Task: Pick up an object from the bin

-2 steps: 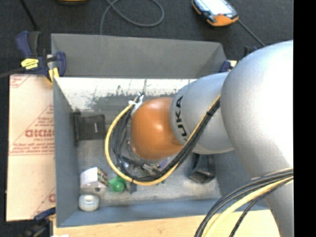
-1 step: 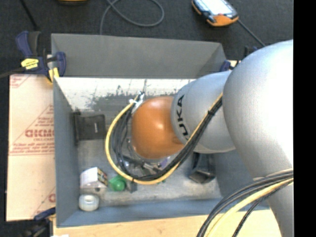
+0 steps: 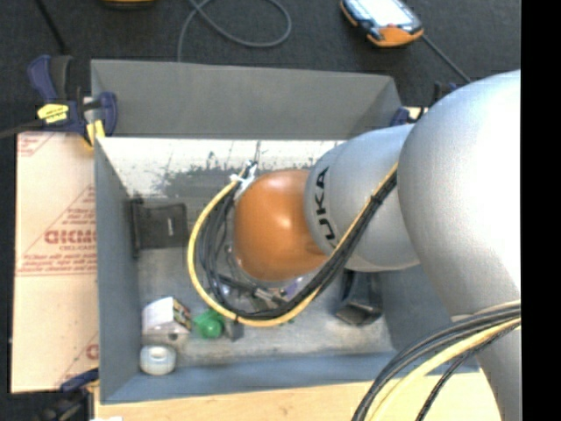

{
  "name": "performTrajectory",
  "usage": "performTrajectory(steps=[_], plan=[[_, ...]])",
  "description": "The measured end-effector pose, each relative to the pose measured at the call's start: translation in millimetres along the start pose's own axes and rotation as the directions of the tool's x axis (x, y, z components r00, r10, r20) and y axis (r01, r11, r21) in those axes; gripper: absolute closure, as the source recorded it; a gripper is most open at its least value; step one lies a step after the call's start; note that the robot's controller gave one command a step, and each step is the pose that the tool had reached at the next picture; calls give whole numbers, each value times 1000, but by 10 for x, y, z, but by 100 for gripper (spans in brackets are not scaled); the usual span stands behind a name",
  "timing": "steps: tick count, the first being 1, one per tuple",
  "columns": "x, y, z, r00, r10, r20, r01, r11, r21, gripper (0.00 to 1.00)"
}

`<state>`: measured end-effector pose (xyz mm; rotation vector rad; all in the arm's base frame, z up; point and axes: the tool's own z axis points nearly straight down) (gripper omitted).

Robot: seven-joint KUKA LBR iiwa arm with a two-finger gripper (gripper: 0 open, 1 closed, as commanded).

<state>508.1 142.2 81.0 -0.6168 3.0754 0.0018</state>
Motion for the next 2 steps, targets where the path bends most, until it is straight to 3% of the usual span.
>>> performTrajectory(steps=[2], plan=[[14,0,-112,1000,2,-7,-2,1000,-1,100]])
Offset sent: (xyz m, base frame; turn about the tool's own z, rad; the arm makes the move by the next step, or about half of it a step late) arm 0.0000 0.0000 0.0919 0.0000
